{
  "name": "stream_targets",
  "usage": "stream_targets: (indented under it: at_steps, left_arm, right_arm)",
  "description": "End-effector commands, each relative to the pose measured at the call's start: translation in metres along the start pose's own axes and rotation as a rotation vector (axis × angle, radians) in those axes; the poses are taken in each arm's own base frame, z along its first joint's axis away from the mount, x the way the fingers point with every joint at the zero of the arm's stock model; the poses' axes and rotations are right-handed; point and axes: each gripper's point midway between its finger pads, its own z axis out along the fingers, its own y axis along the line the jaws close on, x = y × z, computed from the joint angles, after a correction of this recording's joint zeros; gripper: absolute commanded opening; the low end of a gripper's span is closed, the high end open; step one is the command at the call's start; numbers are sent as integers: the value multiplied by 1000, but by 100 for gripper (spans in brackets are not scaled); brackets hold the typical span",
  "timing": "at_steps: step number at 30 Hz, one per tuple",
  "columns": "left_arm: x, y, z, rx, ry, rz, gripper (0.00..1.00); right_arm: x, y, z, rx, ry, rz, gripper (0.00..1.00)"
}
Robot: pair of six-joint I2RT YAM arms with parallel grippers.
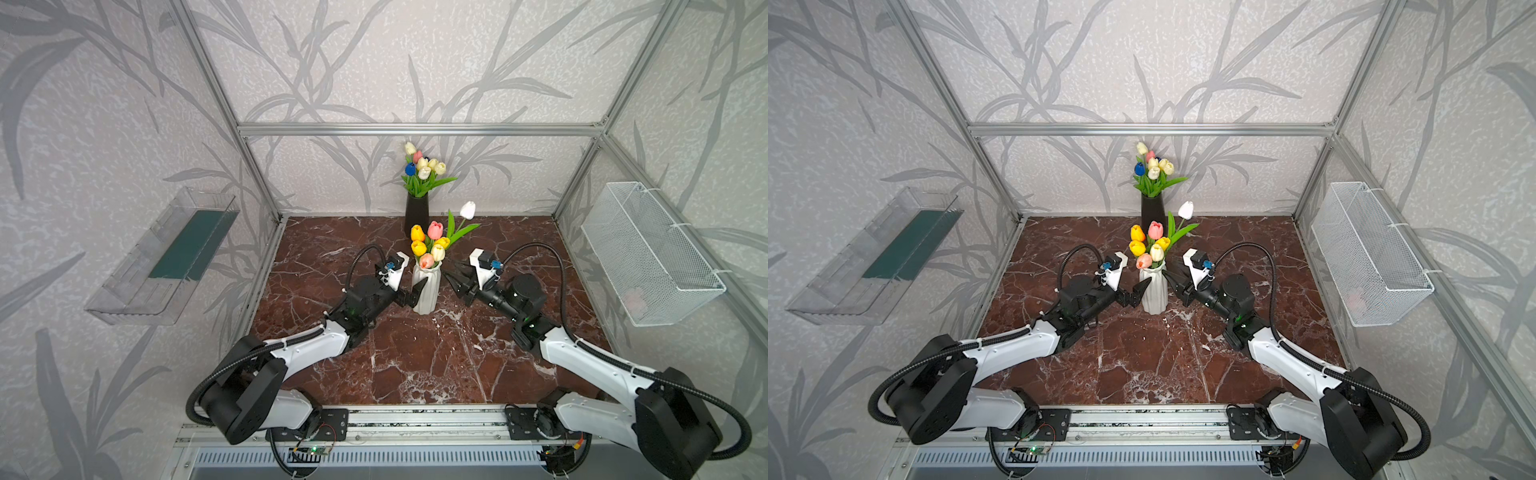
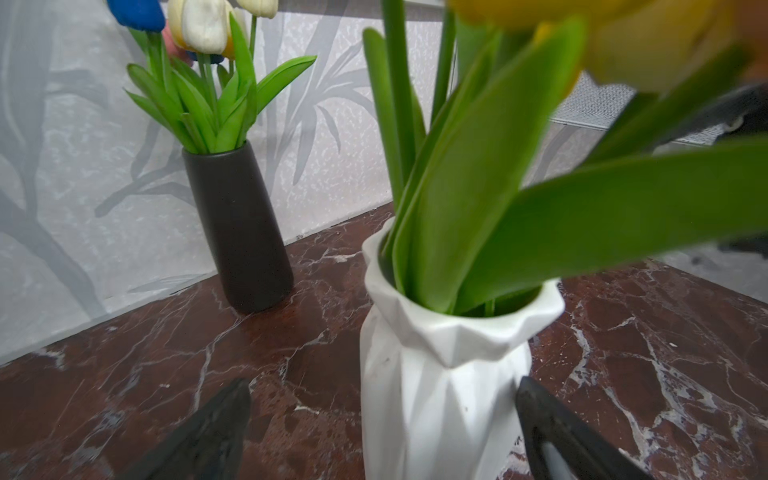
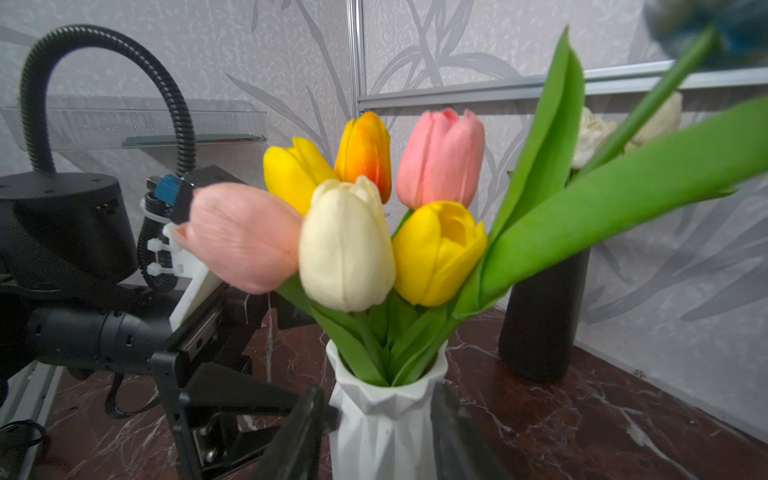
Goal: Arrange the flowers into the vase
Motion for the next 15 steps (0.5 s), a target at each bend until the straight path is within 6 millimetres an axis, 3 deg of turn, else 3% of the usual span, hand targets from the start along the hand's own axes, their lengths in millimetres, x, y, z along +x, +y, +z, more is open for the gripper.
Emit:
stream_targets:
  at_steps: [1,5,15]
  left_arm:
    - [-28,-9,12,63,-95,36,99]
    - [-30,-11,23,85,-98,37,100]
    - [-23,-27,26,164,-87,15,100]
  right_arm:
    - [-22,0,-11,31,-93,-44,49]
    - [-21,-1,-18,52,-108,-46,51]
    - [-18,-2,-19,58,-124,-50,53]
